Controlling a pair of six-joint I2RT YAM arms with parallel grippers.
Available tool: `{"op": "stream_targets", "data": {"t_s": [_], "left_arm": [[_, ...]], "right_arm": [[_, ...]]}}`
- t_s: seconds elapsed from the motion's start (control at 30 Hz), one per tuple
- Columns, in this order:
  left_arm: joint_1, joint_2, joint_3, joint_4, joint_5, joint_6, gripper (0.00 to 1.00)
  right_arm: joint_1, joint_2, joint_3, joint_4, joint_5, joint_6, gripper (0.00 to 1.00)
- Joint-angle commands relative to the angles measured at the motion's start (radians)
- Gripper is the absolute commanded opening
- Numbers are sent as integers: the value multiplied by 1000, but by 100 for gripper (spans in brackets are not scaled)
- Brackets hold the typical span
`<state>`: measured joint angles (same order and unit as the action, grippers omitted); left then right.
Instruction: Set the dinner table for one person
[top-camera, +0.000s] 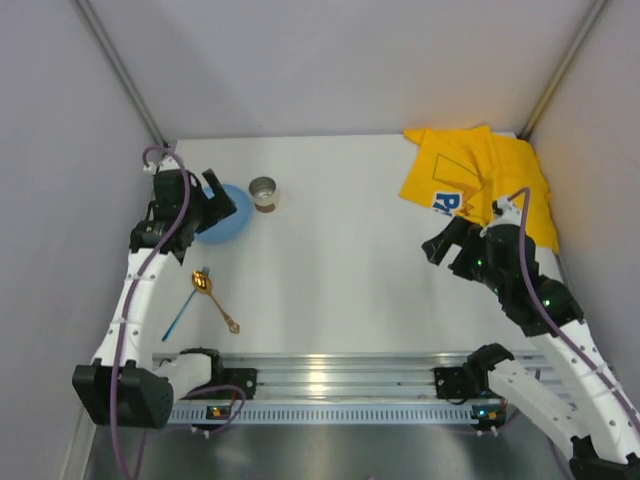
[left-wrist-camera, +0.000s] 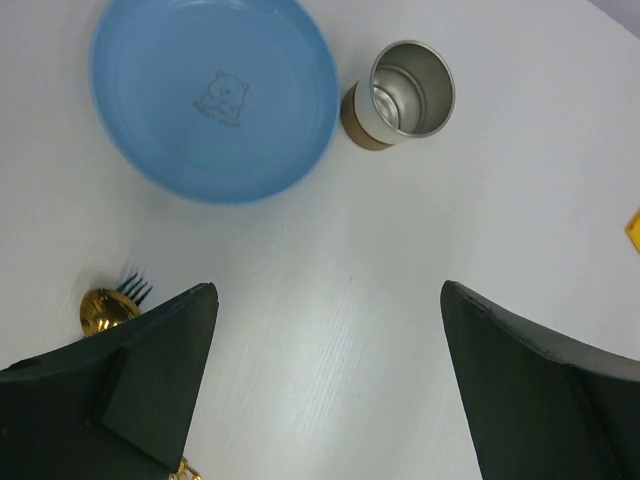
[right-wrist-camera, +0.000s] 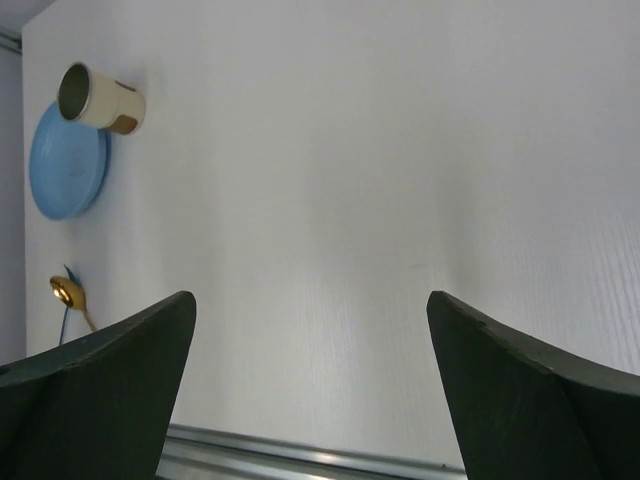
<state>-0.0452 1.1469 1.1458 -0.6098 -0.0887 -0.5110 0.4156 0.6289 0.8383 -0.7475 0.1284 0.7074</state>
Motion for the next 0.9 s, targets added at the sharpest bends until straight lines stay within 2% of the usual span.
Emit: {"op": "stream_targets", "data": {"t_s": [0.0, 0.07, 0.17, 0.23, 0.3, 0.33, 0.4, 0.43, 0.5, 0.53, 0.57, 0.63, 0.87], "left_arm": [[2, -99, -58, -38, 78, -118, 98], [2, -121, -119, 20, 211, -135, 98], [2, -101, -150, 27, 225, -176, 98], [1, -84, -146, 44, 279, -187, 96], [1, -78, -135, 54, 320, -176, 93], [1, -72, -121, 50, 334, -173, 91], [1, -73, -116, 44, 368, -156, 91], [1, -78, -121, 33, 368, -155, 91], [1, -88, -145, 24, 380, -152, 91], [1, -105, -155, 18, 391, -152, 91], [-1, -114, -164, 16, 392, -147, 90], [-2, -145, -185, -16, 367, -142, 89], [-2, -177, -239, -41, 334, -104, 89]], "right_arm": [[-9, 174, 169, 63, 42, -94, 100], [-11, 346, 286, 62, 30, -147, 100], [-40, 589, 450, 43, 16, -201, 100], [-70, 711, 577, 31, -1, -227, 100], [-112, 907, 683, 14, 7, -276, 100], [-132, 1057, 814, 1, 19, -298, 100], [-153, 1225, 986, -88, 59, -342, 100], [-178, 1390, 1174, -125, 60, -351, 100], [-204, 1550, 1370, -238, 42, -336, 100], [-218, 1685, 1544, -268, 28, -338, 100], [-219, 1738, 1611, -292, 24, -338, 100], [-219, 1810, 1668, -283, 34, -339, 100], [-207, 1862, 1536, -208, 28, -325, 98]]}}
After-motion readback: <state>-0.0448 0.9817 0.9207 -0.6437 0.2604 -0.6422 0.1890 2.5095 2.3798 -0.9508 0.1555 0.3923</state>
